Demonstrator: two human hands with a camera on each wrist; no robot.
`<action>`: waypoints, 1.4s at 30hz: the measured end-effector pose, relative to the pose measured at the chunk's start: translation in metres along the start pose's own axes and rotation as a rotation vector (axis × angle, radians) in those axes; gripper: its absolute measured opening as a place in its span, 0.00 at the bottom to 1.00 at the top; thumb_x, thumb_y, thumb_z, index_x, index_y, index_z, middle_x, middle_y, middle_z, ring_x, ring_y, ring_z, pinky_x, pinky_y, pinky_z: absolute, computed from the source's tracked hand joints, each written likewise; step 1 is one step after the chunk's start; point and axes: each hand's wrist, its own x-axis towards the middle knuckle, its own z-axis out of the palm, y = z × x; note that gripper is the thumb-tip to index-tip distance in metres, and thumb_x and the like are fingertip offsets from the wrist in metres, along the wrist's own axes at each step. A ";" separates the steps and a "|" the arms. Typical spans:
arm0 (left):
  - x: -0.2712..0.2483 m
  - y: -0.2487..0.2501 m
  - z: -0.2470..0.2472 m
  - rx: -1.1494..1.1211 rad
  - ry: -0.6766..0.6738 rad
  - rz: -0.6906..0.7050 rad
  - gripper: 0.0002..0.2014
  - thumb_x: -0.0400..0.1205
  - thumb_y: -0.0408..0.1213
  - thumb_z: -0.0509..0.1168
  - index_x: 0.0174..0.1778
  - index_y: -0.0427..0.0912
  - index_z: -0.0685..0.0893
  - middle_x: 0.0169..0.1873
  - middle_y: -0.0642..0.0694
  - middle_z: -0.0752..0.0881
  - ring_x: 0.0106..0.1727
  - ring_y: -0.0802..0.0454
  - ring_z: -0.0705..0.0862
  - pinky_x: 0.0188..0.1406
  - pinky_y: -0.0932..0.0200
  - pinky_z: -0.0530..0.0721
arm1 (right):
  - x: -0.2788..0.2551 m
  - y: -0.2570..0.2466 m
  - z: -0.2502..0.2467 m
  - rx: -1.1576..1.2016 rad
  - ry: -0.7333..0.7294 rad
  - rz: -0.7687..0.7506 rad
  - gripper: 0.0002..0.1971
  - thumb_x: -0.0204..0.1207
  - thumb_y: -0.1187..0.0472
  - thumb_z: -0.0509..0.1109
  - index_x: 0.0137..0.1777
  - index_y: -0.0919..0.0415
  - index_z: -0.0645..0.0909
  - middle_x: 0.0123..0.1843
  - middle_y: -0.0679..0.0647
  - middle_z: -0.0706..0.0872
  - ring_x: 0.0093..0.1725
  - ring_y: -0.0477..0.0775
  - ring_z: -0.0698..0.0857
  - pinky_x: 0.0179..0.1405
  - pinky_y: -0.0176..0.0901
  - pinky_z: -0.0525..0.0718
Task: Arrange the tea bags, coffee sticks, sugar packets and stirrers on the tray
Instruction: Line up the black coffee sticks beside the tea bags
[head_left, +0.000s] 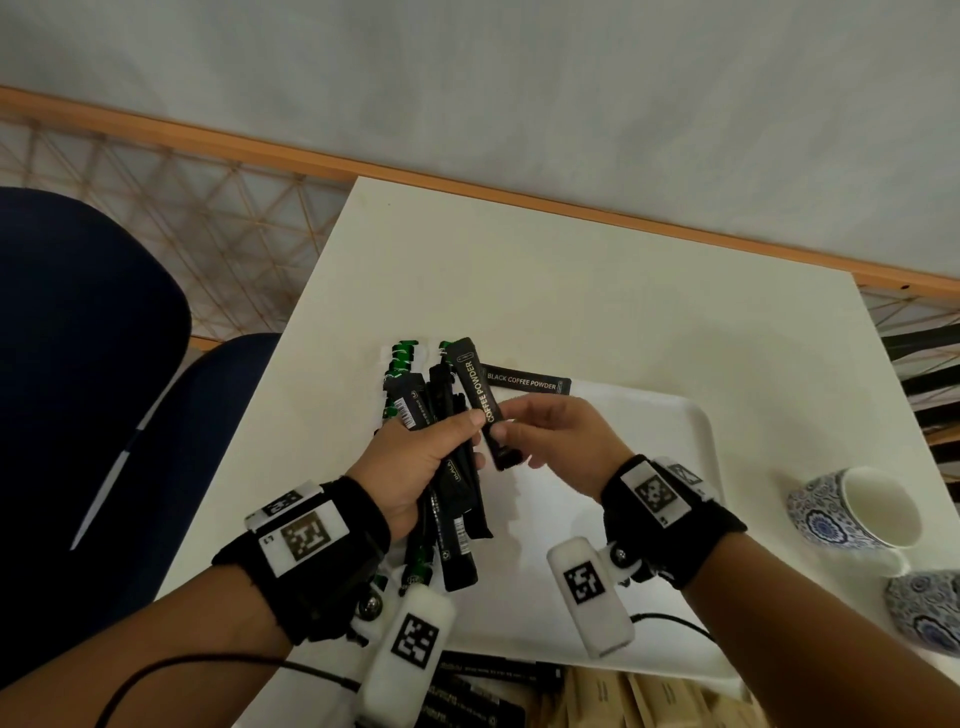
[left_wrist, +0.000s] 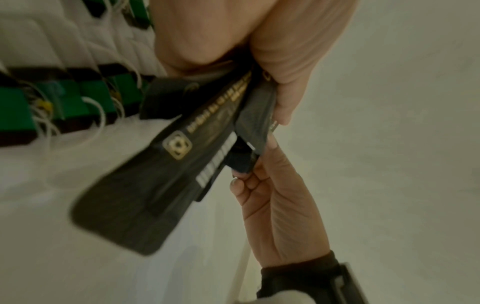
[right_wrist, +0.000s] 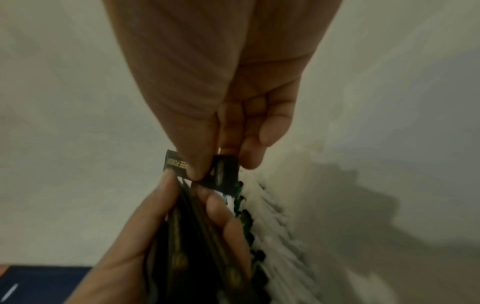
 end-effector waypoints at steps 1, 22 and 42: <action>0.000 0.000 -0.002 -0.010 0.007 -0.018 0.06 0.77 0.34 0.72 0.46 0.36 0.86 0.35 0.42 0.86 0.34 0.47 0.86 0.43 0.49 0.85 | 0.002 0.003 -0.003 -0.026 0.055 -0.006 0.07 0.77 0.62 0.72 0.47 0.48 0.87 0.33 0.43 0.89 0.32 0.40 0.85 0.31 0.29 0.77; 0.001 -0.004 -0.007 0.281 0.076 0.069 0.06 0.73 0.26 0.73 0.43 0.36 0.85 0.31 0.42 0.87 0.33 0.47 0.86 0.38 0.53 0.84 | 0.000 0.010 -0.010 0.406 0.138 0.081 0.10 0.76 0.69 0.70 0.54 0.58 0.80 0.41 0.55 0.89 0.38 0.52 0.87 0.34 0.39 0.82; 0.000 0.000 -0.012 0.287 0.113 0.093 0.05 0.76 0.29 0.72 0.45 0.38 0.84 0.33 0.43 0.85 0.33 0.50 0.87 0.38 0.52 0.86 | 0.024 0.029 -0.047 -0.576 0.289 -0.050 0.07 0.76 0.59 0.71 0.48 0.48 0.89 0.45 0.51 0.85 0.46 0.50 0.83 0.48 0.42 0.78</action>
